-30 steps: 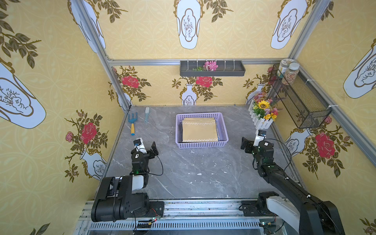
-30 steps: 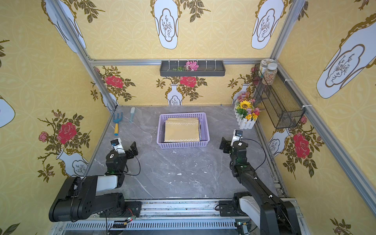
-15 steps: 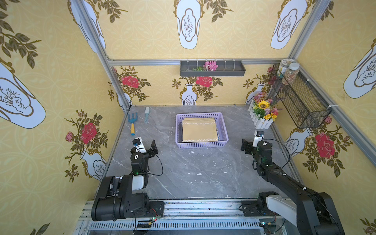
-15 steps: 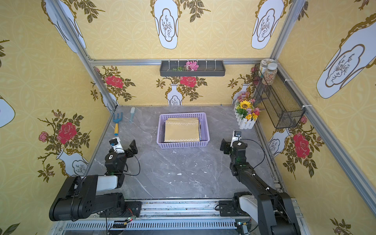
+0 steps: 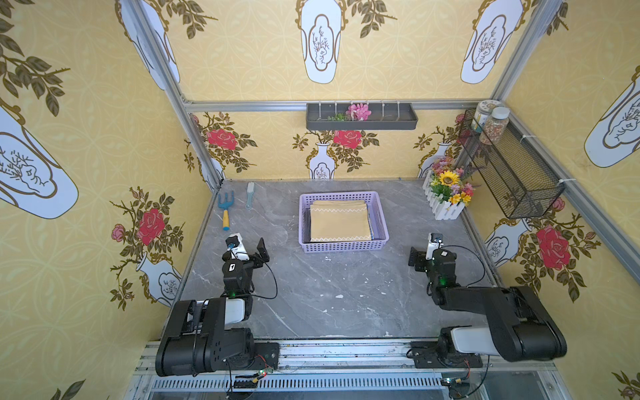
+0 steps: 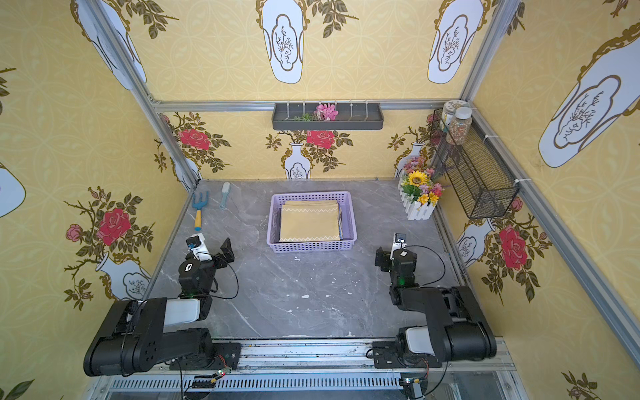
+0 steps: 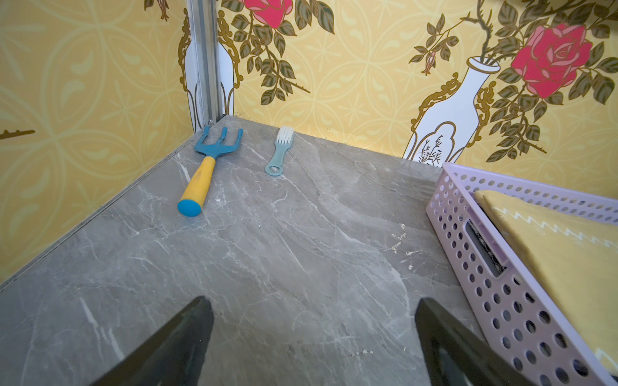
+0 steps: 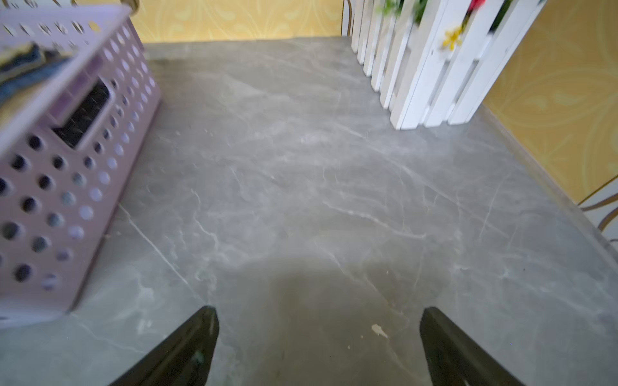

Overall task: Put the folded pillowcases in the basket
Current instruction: Reset both arms

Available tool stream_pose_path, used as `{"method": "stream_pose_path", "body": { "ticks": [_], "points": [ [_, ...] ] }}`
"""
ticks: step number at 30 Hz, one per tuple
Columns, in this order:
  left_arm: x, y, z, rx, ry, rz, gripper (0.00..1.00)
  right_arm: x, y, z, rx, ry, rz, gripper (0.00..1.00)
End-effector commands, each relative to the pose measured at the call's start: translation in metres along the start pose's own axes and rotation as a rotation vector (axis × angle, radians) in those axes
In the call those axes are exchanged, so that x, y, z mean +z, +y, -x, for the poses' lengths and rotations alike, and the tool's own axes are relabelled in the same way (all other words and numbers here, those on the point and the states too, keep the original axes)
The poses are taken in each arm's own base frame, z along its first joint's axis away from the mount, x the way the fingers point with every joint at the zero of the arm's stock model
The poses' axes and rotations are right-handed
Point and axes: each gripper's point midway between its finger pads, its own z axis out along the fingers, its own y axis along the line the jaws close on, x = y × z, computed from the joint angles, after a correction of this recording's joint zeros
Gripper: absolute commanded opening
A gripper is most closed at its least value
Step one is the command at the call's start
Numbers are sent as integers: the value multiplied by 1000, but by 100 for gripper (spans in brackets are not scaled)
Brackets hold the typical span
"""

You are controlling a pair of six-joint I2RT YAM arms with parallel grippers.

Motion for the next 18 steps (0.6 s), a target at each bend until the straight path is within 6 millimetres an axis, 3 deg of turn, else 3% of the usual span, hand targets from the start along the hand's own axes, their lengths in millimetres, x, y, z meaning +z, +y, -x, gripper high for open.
{"method": "stream_pose_path", "body": {
  "ticks": [1,18],
  "points": [
    [-1,-3,5,-2,-22,-18,100,3,-4,46,40,-132,-22,97],
    [-1,-3,5,-2,-22,-18,100,4,-5,47,37,-144,-36,97]
  ]
}}
